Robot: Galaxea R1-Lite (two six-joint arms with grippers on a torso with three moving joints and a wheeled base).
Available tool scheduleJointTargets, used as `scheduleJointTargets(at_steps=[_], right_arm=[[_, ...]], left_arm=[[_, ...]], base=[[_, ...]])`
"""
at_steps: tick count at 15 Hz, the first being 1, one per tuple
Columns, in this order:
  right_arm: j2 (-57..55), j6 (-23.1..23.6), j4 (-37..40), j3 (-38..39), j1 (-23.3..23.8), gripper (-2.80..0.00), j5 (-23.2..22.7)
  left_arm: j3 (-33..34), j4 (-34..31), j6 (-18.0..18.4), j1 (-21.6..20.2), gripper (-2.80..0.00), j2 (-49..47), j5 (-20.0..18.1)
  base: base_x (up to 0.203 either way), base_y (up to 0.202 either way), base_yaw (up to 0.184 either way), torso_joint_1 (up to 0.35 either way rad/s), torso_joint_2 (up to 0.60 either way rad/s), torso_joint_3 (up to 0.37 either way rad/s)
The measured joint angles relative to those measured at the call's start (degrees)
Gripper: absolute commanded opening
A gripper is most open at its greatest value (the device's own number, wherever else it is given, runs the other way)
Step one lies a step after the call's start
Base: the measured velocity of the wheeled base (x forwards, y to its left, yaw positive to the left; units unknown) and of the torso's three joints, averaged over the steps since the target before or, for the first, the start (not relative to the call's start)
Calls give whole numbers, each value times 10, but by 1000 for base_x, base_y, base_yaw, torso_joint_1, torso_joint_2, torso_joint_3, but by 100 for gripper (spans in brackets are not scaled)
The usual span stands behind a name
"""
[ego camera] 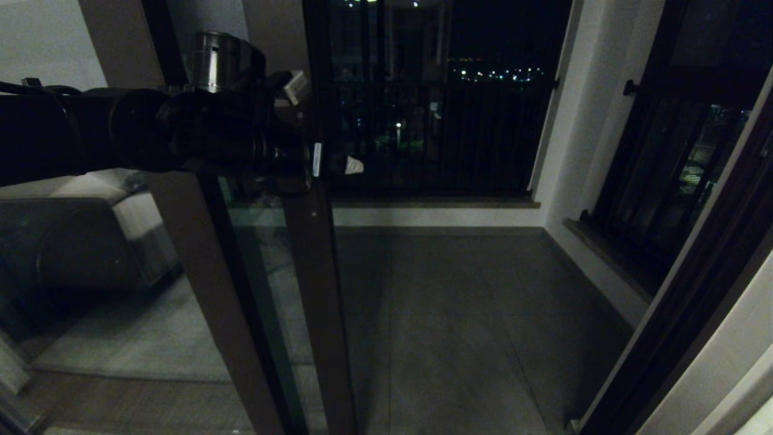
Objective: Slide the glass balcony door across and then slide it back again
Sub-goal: Close the slid door
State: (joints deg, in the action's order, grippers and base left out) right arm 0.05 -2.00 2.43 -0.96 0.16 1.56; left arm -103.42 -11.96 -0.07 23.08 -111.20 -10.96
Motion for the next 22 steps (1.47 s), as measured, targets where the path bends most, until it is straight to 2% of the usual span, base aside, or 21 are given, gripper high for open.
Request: scheduleJointTargets(at_steps=[4, 17, 22], right_arm=[[0, 0, 0, 0, 0, -280, 0], [0, 0, 0, 0, 0, -280, 0], [0, 0, 0, 0, 0, -280, 0]], left_arm=[[-21, 2, 0, 15, 0, -17, 42], [-60, -1, -1, 58, 0, -49, 73], [-65, 1, -1, 69, 0, -53, 74]], base=[[0, 0, 0, 0, 0, 0], [0, 0, 0, 0, 0, 0], [0, 0, 0, 0, 0, 0]])
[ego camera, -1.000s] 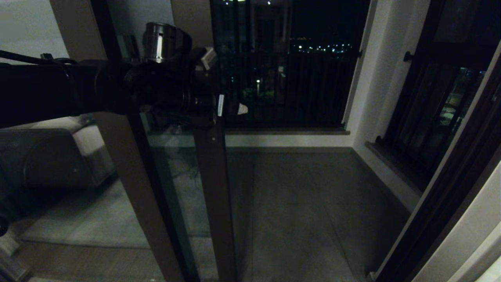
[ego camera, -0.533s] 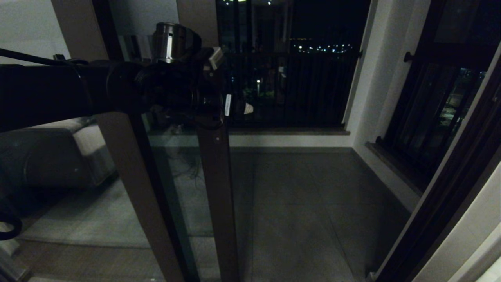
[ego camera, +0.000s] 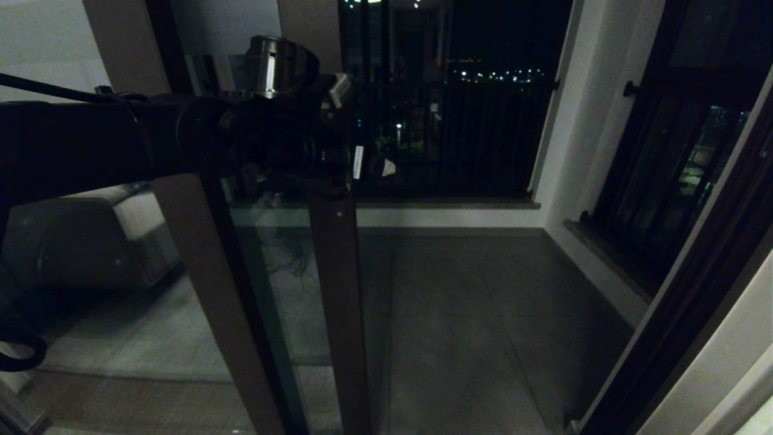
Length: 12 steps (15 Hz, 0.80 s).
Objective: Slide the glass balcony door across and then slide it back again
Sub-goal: Close the slid door
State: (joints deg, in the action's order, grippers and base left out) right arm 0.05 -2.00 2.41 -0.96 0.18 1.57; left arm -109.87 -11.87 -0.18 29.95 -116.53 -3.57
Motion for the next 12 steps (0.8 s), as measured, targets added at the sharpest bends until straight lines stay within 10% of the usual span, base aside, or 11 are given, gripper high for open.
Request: scheduleJointTargets(at_steps=[12], right_arm=[[0, 0, 0, 0, 0, -280, 0]], left_arm=[[-17, 2, 0, 25, 0, -3, -4]], base=[[0, 0, 0, 0, 0, 0]])
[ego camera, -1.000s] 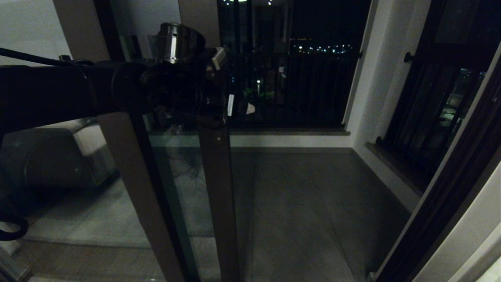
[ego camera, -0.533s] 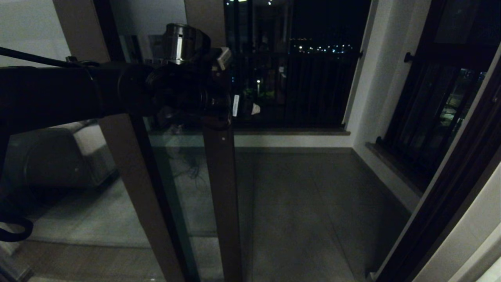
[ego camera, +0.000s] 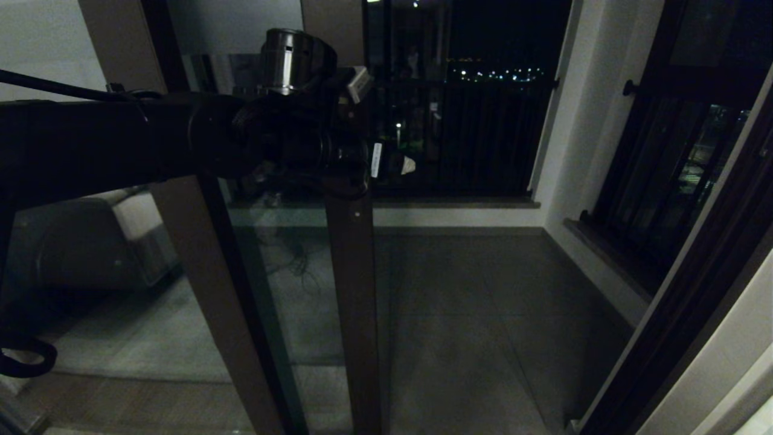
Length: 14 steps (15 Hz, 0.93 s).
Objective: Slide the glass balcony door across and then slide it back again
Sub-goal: Close the slid door
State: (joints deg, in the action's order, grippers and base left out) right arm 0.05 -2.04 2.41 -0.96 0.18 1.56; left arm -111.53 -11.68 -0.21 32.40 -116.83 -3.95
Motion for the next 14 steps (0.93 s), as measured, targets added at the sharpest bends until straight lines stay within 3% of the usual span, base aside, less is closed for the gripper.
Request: scheduleJointTargets(at_steps=[6, 10, 14], right_arm=[[0, 0, 0, 0, 0, -280, 0], [0, 0, 0, 0, 0, -280, 0], [0, 0, 0, 0, 0, -280, 0]], left_arm=[[-4, 14, 0, 15, 0, -10, 14], [-4, 79, -1, 28, 0, -34, 61], [-5, 91, 1, 36, 0, -43, 61]], base=[[0, 0, 0, 0, 0, 0], [0, 0, 0, 0, 0, 0], [0, 0, 0, 0, 0, 0]])
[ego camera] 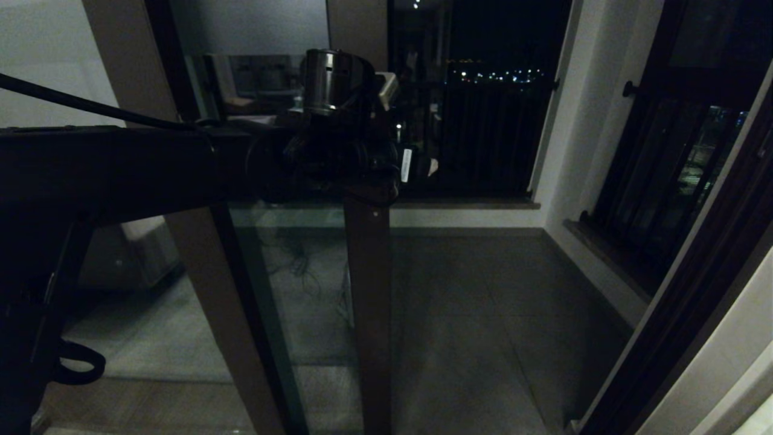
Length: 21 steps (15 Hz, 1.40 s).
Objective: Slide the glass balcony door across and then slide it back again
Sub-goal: Close the slid door
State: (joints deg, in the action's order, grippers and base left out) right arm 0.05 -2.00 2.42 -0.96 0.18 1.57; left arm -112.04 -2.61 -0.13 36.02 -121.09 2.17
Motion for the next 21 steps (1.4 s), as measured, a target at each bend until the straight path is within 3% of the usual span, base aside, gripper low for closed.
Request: scheduleJointTargets(at_steps=[21], right_arm=[[0, 0, 0, 0, 0, -280, 0]], left_arm=[[-5, 27, 5, 56, 0, -15, -2]], base=[[0, 0, 0, 0, 0, 0]])
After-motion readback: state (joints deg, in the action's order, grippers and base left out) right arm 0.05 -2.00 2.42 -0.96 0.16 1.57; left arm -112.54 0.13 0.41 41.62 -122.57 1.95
